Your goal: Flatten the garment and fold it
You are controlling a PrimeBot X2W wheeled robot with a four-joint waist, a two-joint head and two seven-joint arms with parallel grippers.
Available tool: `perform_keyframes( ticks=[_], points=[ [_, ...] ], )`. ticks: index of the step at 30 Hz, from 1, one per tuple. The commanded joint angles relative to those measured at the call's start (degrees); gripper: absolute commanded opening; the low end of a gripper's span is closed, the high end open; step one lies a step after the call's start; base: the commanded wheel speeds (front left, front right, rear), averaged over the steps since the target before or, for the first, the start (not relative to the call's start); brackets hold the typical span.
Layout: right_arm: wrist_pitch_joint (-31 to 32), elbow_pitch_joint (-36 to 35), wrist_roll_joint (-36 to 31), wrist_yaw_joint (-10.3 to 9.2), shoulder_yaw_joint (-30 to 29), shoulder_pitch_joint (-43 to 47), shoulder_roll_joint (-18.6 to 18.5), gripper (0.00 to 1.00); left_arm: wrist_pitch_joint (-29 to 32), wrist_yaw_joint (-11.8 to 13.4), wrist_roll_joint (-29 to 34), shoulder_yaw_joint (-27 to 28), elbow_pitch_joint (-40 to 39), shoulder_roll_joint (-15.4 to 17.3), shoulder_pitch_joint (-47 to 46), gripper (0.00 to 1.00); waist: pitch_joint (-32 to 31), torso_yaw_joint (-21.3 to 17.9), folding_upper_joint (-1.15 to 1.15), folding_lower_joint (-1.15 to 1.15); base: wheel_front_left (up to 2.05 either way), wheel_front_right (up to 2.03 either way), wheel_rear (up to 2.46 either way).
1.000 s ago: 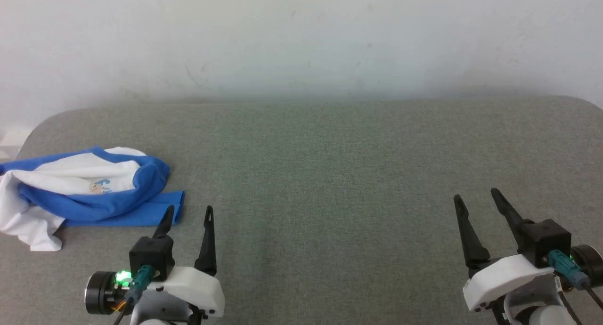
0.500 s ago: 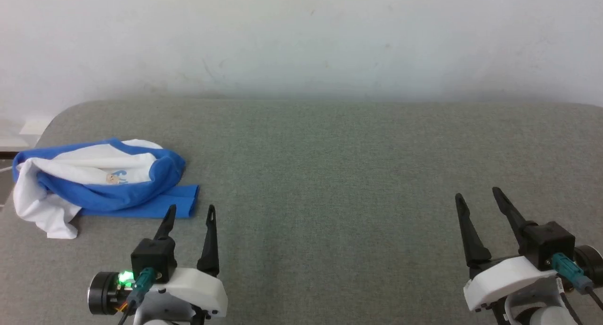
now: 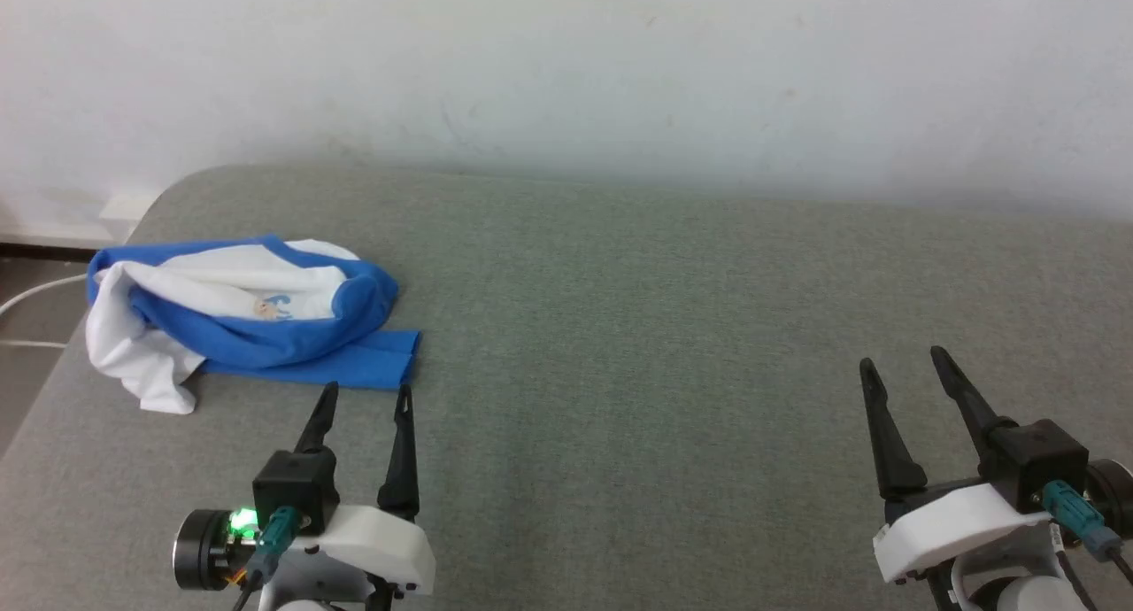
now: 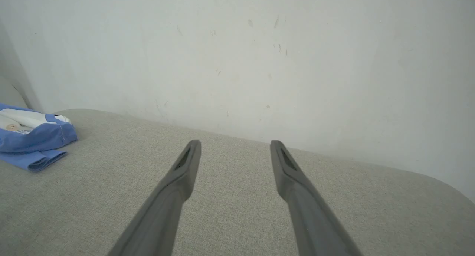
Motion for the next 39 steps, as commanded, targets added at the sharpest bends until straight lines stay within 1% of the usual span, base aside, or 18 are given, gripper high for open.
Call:
perform_keyframes(
  ticks=[1, 21, 39],
  points=[
    [-0.7, -0.4, -0.5, -0.05, -0.1, 0.3, 0.1, 1.0, -0.9, 0.5, -0.4, -0.3, 0.2, 0.0, -1.0, 1.0, 0.0, 1.4, 0.0, 0.0, 0.0, 0.0, 0.0],
    [-3.0, -0.1, 0.1, -0.07, -0.2, 0.5, 0.2, 1.0, -3.1, 1.0, -0.3, -1.6, 0.3, -0.1, -1.1, 1.0, -0.2, 8.9, 0.0, 0.0, 0.0, 0.0, 0.0],
    [-5.2, 0.2, 0.2, -0.09, 0.0, 0.7, 0.2, 1.0, -5.3, 2.2, -1.1, -2.9, 0.4, -0.1, -1.1, 1.0, -0.2, 15.3, 0.0, 0.0, 0.0, 0.0, 0.0]
  ],
)
